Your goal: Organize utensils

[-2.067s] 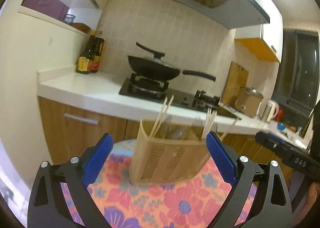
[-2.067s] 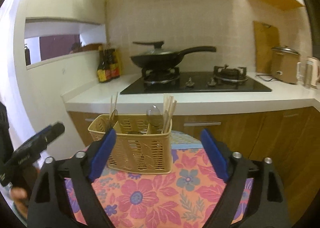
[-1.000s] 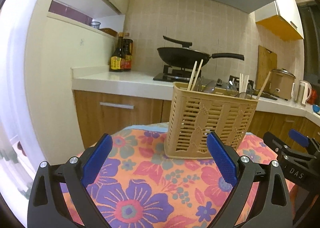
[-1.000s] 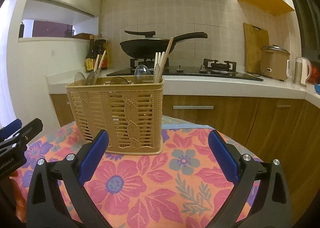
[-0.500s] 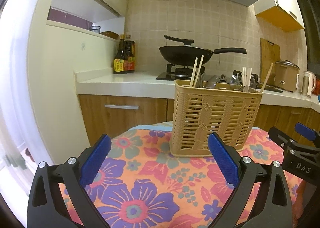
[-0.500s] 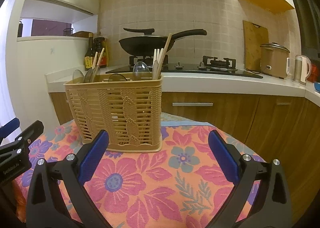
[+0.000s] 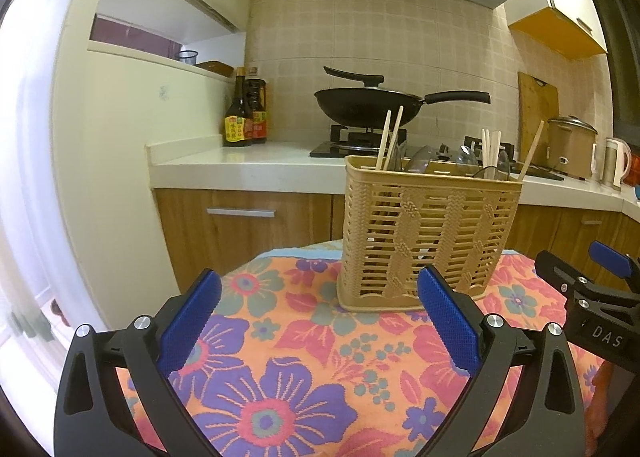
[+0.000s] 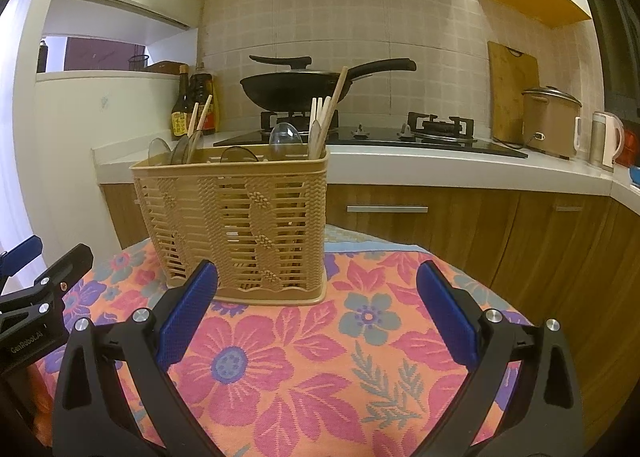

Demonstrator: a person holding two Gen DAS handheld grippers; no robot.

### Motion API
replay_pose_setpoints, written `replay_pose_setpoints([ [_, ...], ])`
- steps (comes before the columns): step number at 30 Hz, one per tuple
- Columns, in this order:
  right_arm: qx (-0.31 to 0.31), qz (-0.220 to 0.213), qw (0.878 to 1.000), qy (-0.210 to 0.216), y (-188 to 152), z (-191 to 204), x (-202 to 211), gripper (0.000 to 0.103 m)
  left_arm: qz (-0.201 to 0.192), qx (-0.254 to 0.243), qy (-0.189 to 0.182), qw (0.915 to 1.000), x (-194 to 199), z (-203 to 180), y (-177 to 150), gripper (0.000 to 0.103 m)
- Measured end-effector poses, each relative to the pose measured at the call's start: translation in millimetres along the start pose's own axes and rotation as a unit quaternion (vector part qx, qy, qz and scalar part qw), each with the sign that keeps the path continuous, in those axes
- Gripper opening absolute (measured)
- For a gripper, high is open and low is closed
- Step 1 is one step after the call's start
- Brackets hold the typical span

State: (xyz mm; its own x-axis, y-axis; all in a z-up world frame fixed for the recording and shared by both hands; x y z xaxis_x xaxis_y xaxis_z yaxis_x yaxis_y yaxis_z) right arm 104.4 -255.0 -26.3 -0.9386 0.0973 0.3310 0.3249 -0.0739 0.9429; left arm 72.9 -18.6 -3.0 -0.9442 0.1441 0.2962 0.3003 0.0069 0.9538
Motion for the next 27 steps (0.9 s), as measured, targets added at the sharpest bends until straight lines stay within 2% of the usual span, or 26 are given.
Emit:
replay_pose_setpoints([
  [27, -0.01, 0.01, 1.0, 0.007, 0.8, -1.9, -3.1, 0.095, 0.012, -0.001, -0.009, 0.9999, -5.7, 0.3, -1.8, 0.095],
])
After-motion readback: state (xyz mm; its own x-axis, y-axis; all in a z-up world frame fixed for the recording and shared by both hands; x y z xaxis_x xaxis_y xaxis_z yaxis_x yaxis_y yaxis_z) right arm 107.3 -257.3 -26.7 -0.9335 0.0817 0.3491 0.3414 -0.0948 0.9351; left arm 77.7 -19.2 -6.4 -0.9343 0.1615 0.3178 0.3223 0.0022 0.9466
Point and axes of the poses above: each gripper's, at about its wrist camera, not at the fingertips, and x roughly against the way its jaws point, z to its left, y to its top, the point moved 1 cm from there along -x, roughly the way its jaws point, and after that the axes turned 8 degrees about -y, right-handed, at the moved point
